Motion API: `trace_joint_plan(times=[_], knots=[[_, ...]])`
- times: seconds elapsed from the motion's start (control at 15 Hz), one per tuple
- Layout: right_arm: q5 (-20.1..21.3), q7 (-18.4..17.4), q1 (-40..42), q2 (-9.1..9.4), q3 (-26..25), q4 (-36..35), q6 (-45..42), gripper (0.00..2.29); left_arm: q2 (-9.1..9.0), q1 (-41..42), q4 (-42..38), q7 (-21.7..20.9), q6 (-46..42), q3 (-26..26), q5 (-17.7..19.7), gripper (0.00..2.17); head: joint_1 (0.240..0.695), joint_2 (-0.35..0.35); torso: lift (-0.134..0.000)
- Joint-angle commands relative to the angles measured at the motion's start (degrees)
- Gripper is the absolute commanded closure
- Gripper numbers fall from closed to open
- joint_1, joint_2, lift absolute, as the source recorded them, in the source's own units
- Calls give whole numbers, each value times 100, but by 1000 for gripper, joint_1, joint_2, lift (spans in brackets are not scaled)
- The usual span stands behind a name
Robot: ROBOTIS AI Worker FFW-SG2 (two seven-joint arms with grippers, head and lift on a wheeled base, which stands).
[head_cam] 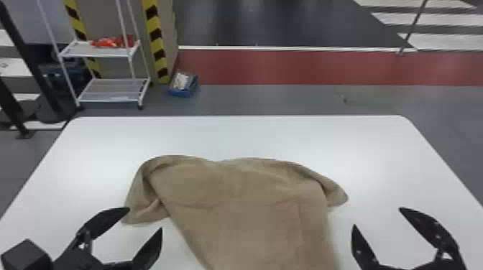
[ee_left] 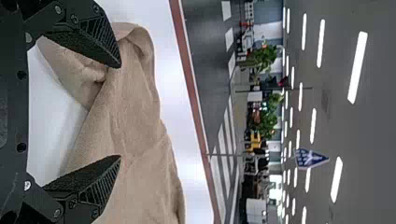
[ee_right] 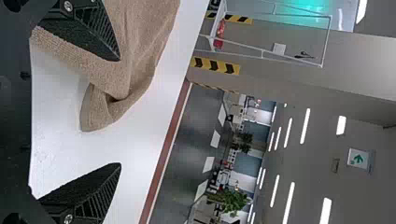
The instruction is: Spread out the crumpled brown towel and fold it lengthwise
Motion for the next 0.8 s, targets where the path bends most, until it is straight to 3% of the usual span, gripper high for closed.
trace_joint_plan(times=[0.0, 0.2, 0.33, 0.53, 0.6, 0.73], knots=[[-56, 60, 203, 23, -118, -224, -32, 76, 31, -239, -55, -478, 850, 76, -191, 235, 695, -45, -128], [147, 526, 362, 23, -171, -391, -32, 76, 14, -529, -81, -900, 1641, 32, -411, 269, 695, -70, -128], [999, 570, 406, 23, -74, -443, 302, 63, 14, -704, -63, -908, 1747, -47, -551, 269, 695, -57, -128], [1852, 622, 406, 23, 181, -443, 812, 97, 22, -924, -28, -900, 2116, -126, -560, 269, 695, -56, -128], [2089, 622, 406, 23, 242, -435, 935, 117, 22, -977, -28, -882, 2116, -135, -569, 269, 695, -56, -128], [2159, 631, 406, 23, 321, -417, 1076, 130, 22, -1223, 130, -864, 2133, -240, -789, 269, 695, -55, -128]])
